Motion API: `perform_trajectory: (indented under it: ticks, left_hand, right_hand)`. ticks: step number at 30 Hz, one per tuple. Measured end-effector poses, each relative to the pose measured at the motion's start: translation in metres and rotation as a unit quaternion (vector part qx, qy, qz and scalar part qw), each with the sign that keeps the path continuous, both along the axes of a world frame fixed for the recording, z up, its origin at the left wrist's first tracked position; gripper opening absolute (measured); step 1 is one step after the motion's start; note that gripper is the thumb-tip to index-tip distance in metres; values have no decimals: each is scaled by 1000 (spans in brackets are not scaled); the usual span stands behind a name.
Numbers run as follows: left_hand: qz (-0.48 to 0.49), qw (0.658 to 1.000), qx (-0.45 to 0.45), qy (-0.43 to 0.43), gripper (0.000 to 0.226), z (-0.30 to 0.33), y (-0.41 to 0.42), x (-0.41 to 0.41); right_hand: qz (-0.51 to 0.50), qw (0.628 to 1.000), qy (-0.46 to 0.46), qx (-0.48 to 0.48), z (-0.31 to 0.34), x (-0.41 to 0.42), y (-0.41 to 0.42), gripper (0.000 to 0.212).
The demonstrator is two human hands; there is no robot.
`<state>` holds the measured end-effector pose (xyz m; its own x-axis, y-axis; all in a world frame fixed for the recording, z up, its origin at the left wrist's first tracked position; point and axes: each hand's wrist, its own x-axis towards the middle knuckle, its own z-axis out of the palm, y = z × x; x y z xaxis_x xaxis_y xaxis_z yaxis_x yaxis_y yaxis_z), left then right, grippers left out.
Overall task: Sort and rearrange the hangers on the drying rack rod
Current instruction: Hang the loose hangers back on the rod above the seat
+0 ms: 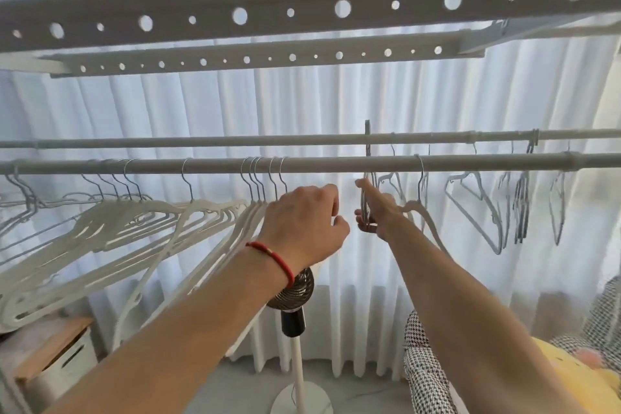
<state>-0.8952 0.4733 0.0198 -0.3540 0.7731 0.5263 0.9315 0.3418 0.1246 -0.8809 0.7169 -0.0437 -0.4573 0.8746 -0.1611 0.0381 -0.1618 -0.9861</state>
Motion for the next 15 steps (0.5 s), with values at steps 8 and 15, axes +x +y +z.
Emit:
perform_trajectory:
  ticks: [8, 15]
  left_hand:
    - [-57, 996, -20, -69, 20, -33, 0, -18]
    - [-61, 989, -29, -134, 41, -53, -12, -38]
  right_hand:
    - [46, 996, -49, -59, 45, 5, 12, 77]
    - [53, 985, -142, -87, 4, 2, -14, 86]
